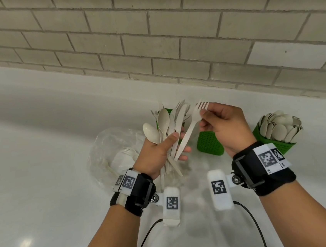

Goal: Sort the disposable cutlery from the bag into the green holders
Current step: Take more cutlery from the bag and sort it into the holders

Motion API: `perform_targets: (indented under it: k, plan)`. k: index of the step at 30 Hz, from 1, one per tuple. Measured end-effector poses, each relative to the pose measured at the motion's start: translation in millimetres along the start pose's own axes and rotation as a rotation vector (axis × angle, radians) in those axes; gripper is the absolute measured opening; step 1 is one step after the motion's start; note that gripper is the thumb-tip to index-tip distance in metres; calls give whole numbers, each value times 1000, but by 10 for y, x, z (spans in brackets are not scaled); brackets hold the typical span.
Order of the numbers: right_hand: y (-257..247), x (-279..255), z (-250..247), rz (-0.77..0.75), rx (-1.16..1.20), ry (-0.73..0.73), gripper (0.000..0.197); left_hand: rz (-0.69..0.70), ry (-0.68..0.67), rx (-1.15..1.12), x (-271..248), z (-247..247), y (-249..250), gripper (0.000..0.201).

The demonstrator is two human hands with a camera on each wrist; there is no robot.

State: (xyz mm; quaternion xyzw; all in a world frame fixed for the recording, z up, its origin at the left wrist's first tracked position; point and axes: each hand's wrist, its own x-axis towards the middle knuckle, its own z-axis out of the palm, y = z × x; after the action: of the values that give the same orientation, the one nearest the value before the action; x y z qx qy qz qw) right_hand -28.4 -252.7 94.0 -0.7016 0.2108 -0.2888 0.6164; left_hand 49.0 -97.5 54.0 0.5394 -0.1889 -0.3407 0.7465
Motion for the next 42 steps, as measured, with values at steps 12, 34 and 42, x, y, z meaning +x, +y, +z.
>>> perform_targets:
  k: [12, 34, 42]
  plan:
    - [-282, 123, -719, -282, -424, 254, 4, 45, 117, -58, 74, -159, -18, 24]
    - [35, 148, -526, -576, -721, 302, 26, 18, 38, -61, 93, -27, -12, 24]
    - [402, 20, -466, -415, -1233, 206, 23, -40, -38, -61, 51, 62, 12, 25]
